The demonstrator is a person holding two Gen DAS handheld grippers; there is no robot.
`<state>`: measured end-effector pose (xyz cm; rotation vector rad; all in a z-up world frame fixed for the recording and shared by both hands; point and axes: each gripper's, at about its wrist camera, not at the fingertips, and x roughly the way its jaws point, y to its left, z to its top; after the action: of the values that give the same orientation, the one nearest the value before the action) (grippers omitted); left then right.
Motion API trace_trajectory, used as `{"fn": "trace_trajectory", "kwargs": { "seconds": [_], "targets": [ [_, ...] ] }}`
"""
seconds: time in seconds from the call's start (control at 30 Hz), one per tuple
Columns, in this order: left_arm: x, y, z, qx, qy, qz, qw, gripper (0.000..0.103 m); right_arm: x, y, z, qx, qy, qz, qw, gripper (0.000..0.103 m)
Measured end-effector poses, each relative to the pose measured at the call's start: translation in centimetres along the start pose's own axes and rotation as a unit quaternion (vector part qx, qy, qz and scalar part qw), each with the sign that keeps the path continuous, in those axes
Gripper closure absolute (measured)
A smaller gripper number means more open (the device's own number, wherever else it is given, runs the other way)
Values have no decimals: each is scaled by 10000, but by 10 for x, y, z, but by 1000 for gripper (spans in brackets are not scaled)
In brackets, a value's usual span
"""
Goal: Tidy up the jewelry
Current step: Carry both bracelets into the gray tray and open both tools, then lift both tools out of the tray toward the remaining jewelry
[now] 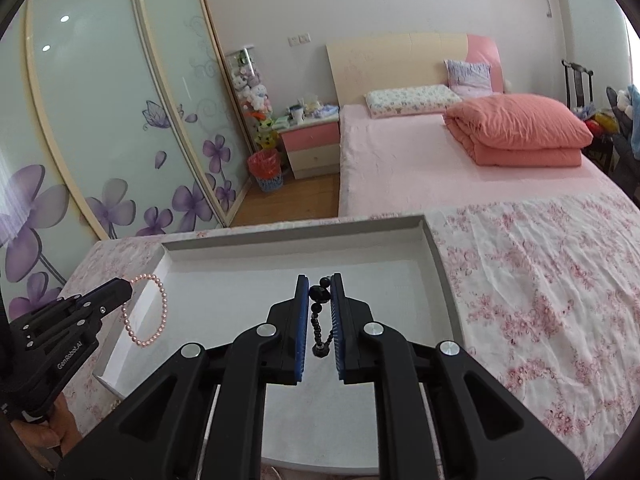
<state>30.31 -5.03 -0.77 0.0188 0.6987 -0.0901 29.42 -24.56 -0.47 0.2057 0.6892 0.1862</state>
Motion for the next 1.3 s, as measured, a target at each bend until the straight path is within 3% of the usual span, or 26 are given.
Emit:
{"fn": "trace_trajectory", "kwargs": {
  "seconds": [0.07,0.13,0.43,0.63,1.07,1.3],
  "targets": [
    [5,2,-1,-45,61,13,10000,88,-2,-4,-2,52,36,12,10000,77],
    [5,4,-2,-50,66,46,10000,77,-8,-7,-3,65,-41,-45,10000,73],
    [-11,20,-5,-144,-10,176,9997,76,-29,-11,-9,69,-132,-130,9998,73],
    [-42,35,-27,-210,-28,280,9994,71,-52,-10,-27,-5,-76,-148,9999,73],
    [-100,61,-111,-157,259,286,9991,58,-93,-18,-110,-132,750,-350,9965,73],
    [-105,59,-126,-137,389,214,9989,51,-81,-20,-128,-173,1049,-438,9934,73]
  ]
}}
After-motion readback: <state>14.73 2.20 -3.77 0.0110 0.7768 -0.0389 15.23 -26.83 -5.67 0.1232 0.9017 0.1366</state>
